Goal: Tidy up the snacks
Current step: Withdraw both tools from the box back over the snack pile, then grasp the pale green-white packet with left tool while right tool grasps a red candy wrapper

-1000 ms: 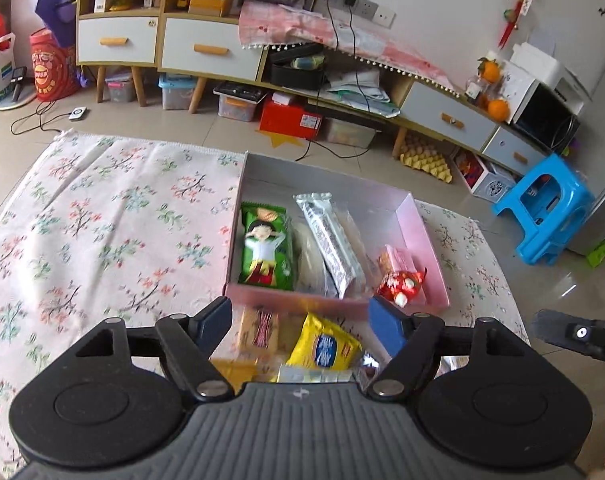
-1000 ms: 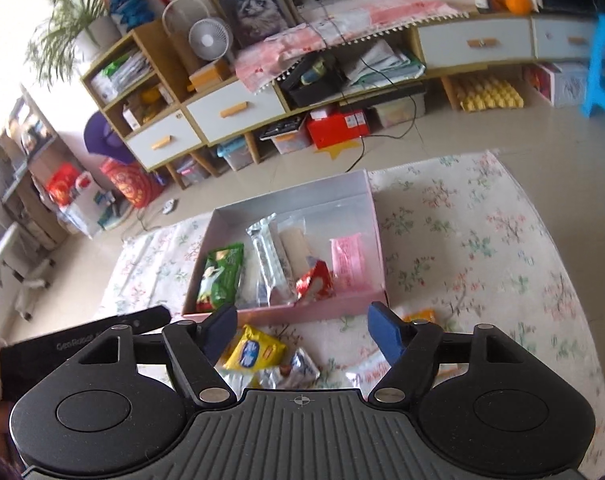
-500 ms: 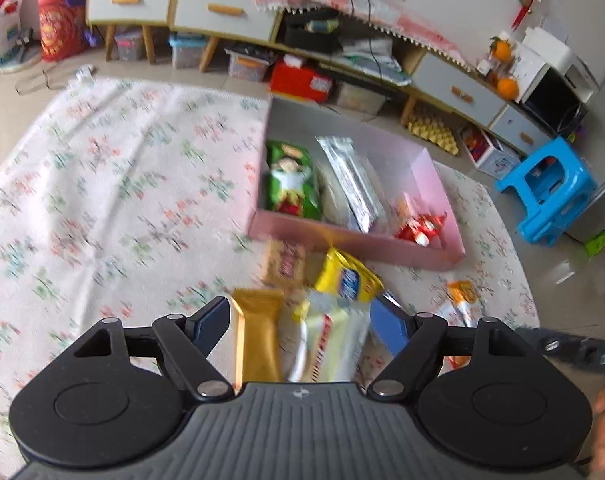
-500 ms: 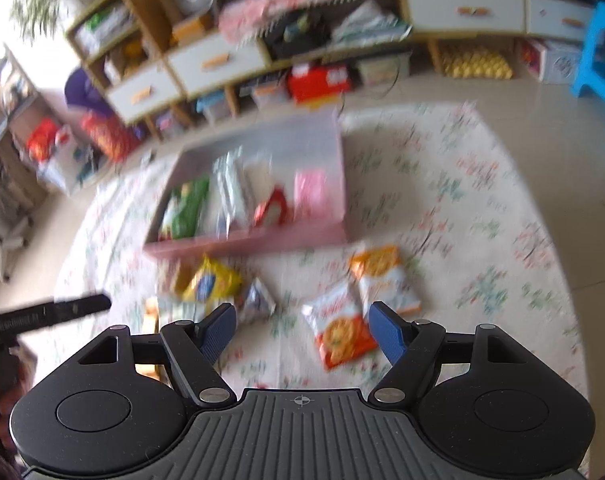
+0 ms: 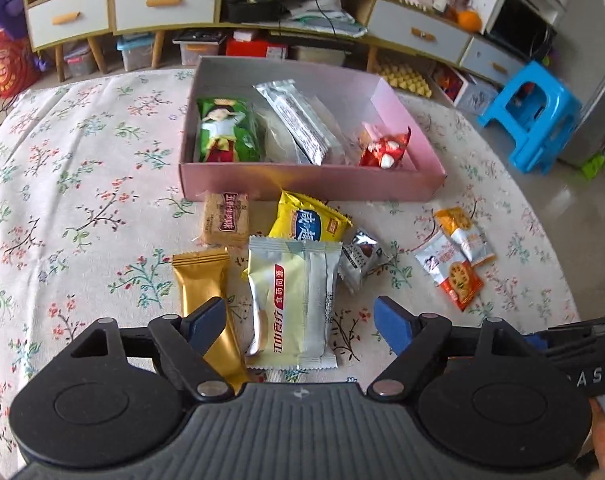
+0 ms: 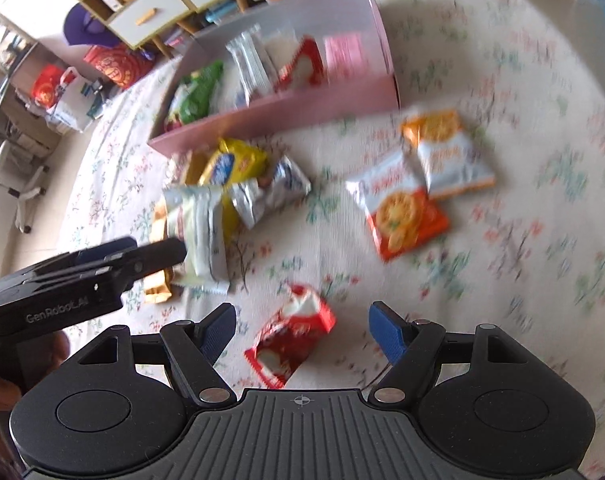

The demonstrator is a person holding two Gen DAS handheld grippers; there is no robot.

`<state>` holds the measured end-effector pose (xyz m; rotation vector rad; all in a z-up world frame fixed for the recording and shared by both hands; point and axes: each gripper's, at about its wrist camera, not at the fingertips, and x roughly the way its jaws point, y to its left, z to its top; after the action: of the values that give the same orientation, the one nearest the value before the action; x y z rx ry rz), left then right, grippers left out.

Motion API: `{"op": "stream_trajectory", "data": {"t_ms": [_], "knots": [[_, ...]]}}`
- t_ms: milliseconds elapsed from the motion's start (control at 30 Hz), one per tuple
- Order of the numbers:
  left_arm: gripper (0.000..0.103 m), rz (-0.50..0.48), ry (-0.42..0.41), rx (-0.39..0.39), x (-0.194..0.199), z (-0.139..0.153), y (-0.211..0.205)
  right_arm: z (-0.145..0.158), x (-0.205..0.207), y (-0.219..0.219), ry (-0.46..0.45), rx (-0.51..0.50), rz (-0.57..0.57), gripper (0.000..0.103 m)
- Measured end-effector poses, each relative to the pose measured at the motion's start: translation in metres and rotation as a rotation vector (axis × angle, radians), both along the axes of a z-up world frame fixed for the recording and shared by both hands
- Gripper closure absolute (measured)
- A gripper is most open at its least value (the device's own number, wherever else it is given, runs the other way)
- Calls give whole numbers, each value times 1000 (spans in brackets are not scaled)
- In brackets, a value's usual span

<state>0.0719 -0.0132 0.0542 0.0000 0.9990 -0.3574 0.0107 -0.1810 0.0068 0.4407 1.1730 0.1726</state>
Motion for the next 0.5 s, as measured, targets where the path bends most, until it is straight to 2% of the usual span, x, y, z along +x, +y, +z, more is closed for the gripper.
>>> {"op": "stream_trajectory", "data": {"t_ms": [200, 267, 367, 400, 467, 500], "knots": [[23, -27, 7, 26, -2, -11, -8, -7, -3, 14, 7, 5, 22, 30], [23, -37, 0, 51, -2, -16, -14, -9, -3, 18, 6, -13, 23, 35], [24, -44, -5, 87, -3, -22, -19, -13, -4, 21, 16, -11, 16, 53], [28, -46, -8, 96, -3, -23, -20, -13, -4, 21, 15, -17, 12, 61], [34, -44, -10, 112, -3, -24, -21, -13, -5, 21, 8, -22, 8, 63], [40, -41, -9, 117, -2, -24, -20, -12, -5, 21, 3, -24, 7, 63]]}}
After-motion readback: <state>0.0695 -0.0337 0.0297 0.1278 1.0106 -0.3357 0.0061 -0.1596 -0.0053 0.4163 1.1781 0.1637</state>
